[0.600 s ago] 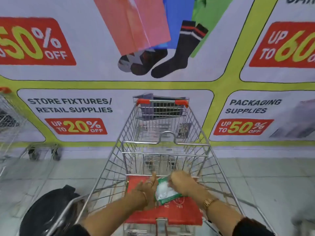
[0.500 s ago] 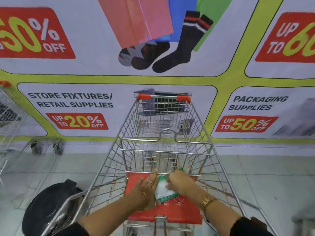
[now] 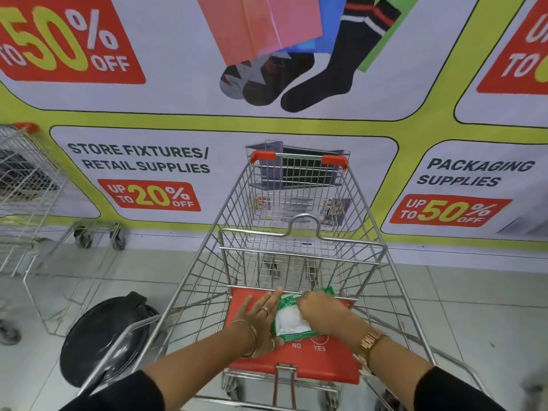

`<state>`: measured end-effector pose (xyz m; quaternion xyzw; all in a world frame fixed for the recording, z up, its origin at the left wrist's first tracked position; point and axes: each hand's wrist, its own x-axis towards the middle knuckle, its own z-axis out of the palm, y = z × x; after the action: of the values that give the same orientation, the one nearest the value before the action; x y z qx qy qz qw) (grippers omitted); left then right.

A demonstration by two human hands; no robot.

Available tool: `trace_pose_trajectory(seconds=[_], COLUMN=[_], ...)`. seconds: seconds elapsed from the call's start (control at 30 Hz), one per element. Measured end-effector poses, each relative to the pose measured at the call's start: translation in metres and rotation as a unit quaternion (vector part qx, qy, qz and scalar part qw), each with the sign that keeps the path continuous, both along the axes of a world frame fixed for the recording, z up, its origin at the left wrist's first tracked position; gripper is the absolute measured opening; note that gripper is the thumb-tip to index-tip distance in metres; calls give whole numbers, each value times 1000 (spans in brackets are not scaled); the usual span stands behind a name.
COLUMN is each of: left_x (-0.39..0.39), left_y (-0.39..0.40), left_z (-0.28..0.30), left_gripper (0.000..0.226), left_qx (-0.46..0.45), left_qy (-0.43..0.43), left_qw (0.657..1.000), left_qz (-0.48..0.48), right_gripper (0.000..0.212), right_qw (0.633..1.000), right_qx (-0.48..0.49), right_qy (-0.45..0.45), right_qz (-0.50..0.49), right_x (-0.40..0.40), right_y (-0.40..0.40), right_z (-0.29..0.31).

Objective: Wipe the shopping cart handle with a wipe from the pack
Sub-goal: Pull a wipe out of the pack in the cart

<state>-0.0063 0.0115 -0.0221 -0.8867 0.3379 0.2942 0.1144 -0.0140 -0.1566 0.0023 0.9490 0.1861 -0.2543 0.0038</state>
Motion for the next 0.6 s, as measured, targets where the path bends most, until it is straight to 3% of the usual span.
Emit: trace_pose_trajectory(seconds=[0.23, 0.43, 0.6], left_x=[-2, -3, -1], left_y=[-1, -3, -3], left_z=[5, 6, 4], left_gripper=[82, 83, 83], left_qx=[16, 16, 18], left_qy=[2, 9, 15], left_qw=[1000, 1000, 1000], left_qz=[-1, 5, 5], right_gripper=[20, 20, 17], right_qw=[999, 999, 999], right_qx=[18, -1, 44], right_qy=[-29, -33, -26], right_qz=[-26, 17, -3], right_x=[-5, -2, 1], right_y=[-4, -2, -13], right_z=[-3, -1, 16])
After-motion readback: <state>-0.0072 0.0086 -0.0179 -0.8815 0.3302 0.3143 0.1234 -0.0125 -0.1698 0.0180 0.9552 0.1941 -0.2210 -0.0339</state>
